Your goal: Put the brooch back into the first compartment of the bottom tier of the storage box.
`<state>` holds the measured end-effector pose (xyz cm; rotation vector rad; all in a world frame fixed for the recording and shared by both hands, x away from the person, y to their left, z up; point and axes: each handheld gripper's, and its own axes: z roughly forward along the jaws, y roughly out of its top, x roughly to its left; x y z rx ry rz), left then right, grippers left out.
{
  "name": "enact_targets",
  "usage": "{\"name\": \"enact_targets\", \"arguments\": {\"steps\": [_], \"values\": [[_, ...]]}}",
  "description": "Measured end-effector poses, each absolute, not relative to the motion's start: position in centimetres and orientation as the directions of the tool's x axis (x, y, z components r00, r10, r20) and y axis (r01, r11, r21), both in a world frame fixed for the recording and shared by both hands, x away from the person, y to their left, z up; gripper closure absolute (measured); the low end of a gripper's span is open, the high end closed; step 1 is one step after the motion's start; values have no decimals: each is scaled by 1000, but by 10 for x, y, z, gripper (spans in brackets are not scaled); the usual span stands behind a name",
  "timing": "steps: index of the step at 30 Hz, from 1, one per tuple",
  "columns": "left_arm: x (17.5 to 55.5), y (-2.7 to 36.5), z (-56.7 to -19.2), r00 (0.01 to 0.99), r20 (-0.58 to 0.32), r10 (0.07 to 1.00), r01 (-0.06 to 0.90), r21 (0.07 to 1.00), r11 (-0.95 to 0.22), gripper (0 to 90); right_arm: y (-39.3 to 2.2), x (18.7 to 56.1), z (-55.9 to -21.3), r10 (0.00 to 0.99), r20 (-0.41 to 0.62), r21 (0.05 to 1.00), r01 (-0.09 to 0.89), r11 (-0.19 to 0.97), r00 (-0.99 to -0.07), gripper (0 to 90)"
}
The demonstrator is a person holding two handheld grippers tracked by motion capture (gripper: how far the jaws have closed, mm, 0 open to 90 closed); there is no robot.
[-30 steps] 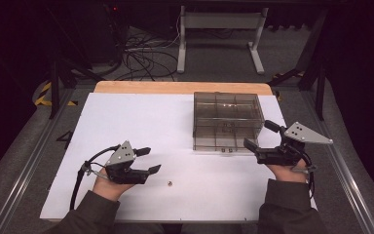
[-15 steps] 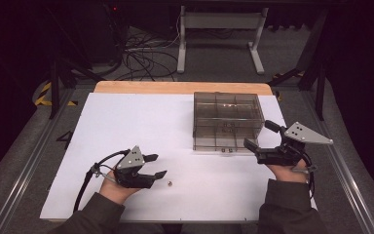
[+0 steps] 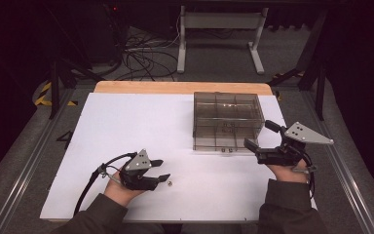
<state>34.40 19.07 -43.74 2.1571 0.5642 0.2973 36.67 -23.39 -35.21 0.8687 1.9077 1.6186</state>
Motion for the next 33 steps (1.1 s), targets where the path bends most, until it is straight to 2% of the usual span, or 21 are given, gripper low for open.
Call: {"name": "enact_targets", "arguments": {"steps": [25, 33], "values": [[344, 173, -455, 897, -28, 442, 318, 735, -599, 627, -234, 366, -351, 732, 36, 983, 155, 95, -680, 6], [343, 167, -459, 899, -11, 437, 311, 717, -623, 665, -233, 366, -351, 730, 35, 983, 154, 98, -682, 7]]}}
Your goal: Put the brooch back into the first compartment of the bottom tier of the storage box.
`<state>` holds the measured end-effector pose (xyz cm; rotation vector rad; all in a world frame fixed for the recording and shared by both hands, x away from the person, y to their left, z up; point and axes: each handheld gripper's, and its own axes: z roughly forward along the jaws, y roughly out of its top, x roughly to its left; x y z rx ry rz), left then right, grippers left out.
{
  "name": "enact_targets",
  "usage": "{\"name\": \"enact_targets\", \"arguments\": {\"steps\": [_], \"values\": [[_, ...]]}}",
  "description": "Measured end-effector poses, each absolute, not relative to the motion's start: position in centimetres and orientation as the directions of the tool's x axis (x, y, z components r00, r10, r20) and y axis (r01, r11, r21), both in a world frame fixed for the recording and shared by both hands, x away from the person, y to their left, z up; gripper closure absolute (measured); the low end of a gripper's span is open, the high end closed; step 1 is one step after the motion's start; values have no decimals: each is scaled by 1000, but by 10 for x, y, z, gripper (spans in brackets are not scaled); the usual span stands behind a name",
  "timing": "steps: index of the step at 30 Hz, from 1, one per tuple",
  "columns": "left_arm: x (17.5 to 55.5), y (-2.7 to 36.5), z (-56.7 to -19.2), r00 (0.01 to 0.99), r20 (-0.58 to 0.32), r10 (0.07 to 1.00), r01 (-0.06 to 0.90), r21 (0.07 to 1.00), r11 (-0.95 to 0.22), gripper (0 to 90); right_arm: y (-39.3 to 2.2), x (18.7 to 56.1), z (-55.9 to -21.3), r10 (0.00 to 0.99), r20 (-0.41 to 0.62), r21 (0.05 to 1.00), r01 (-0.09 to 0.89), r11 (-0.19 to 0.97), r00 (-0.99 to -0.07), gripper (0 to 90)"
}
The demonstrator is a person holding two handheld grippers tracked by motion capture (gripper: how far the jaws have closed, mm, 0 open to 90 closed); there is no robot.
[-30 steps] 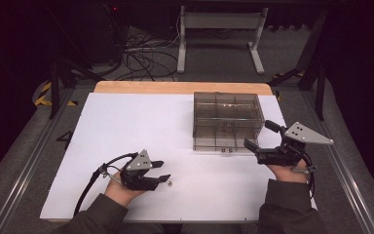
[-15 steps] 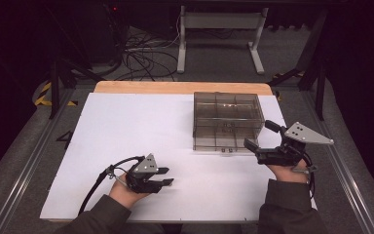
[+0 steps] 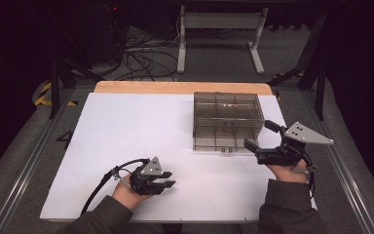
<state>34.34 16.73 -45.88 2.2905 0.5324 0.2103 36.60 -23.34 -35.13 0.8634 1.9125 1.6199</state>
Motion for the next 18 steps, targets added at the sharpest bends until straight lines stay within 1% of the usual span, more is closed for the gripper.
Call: {"name": "enact_targets", "arguments": {"steps": [5, 11, 14, 18], "values": [[344, 166, -460, 902, -11, 431, 312, 708, -634, 712, -234, 366, -351, 730, 34, 983, 154, 97, -682, 7], [343, 165, -462, 901, -6, 433, 313, 699, -642, 745, -234, 365, -351, 730, 35, 984, 153, 96, -682, 8], [343, 165, -462, 901, 1, 435, 311, 698, -645, 785, -233, 366, -351, 730, 36, 984, 153, 95, -683, 8], [343, 165, -463, 899, 3, 437, 310, 699, -644, 786, -233, 366, -351, 729, 33, 983, 152, 98, -684, 8]]}}
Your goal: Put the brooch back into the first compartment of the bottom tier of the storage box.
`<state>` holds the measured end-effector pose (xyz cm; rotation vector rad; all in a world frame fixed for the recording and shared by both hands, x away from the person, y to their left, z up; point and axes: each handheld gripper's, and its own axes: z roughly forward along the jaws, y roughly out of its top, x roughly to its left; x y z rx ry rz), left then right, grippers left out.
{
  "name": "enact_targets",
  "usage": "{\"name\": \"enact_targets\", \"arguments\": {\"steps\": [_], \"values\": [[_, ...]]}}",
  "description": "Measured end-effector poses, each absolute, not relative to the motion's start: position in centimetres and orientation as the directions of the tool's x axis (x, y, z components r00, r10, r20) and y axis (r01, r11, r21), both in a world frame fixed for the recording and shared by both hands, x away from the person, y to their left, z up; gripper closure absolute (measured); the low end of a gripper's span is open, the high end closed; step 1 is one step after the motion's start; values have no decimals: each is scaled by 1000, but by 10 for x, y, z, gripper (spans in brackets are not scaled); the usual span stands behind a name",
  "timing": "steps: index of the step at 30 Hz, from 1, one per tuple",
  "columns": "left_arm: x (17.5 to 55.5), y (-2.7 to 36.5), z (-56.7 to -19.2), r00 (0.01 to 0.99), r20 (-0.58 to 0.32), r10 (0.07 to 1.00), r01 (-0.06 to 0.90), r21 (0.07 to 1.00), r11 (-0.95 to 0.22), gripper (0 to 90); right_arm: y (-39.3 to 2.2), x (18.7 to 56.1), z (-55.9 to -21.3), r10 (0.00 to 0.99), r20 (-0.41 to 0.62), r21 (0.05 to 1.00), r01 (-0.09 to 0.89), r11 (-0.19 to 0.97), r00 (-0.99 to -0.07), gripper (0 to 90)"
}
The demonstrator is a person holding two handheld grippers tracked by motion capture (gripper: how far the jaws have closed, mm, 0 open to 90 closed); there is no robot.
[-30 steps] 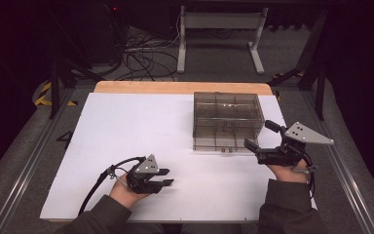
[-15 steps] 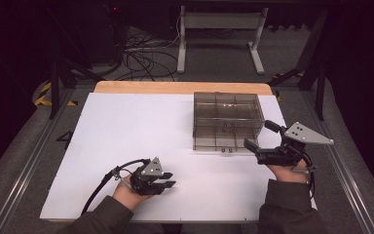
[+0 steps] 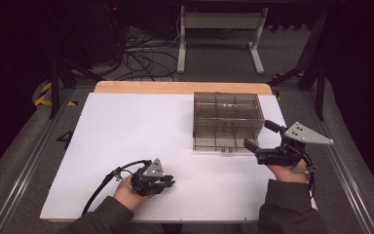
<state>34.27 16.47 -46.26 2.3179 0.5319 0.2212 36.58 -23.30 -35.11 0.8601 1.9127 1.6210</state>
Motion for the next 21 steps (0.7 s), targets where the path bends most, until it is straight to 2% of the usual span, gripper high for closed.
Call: {"name": "enact_targets", "arguments": {"steps": [21], "values": [[341, 164, -459, 904, 18, 428, 284, 724, -629, 788, -233, 366, -351, 729, 34, 983, 154, 99, -684, 8]]}}
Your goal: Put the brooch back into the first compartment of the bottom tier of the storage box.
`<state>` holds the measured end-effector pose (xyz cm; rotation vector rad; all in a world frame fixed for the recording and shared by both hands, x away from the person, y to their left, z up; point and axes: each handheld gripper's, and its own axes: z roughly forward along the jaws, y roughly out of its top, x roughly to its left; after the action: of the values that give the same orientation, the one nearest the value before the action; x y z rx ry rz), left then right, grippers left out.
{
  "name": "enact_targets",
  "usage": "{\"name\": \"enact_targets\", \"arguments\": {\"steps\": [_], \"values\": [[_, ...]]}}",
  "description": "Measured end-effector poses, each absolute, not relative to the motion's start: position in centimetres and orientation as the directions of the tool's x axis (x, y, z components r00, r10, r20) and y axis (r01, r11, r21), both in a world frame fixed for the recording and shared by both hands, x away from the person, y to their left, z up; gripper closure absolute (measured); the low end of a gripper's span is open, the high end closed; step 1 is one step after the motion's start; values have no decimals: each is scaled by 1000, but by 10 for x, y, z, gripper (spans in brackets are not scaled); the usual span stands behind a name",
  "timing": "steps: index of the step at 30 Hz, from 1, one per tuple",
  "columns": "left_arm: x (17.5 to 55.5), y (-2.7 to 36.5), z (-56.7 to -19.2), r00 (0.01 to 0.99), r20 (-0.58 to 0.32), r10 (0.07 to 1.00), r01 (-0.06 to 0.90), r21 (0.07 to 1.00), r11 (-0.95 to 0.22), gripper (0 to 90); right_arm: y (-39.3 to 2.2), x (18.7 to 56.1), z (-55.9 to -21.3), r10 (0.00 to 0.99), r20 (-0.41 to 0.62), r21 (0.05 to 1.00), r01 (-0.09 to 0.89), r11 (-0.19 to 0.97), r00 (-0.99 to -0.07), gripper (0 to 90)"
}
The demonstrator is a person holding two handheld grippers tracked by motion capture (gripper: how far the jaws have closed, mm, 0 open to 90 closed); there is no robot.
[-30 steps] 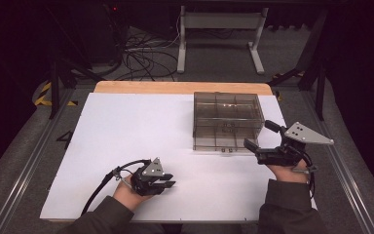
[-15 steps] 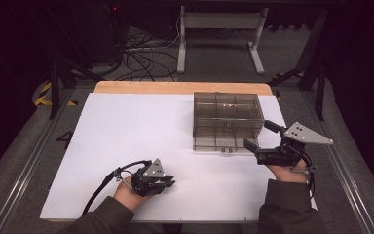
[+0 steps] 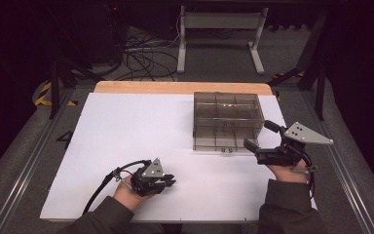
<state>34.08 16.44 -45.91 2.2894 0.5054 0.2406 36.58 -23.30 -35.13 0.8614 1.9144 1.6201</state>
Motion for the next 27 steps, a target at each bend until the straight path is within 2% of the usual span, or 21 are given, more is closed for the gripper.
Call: {"name": "enact_targets", "arguments": {"steps": [27], "values": [[347, 161, -443, 896, 30, 443, 266, 763, -589, 789, -235, 365, -351, 727, 43, 984, 155, 88, -685, 8]]}}
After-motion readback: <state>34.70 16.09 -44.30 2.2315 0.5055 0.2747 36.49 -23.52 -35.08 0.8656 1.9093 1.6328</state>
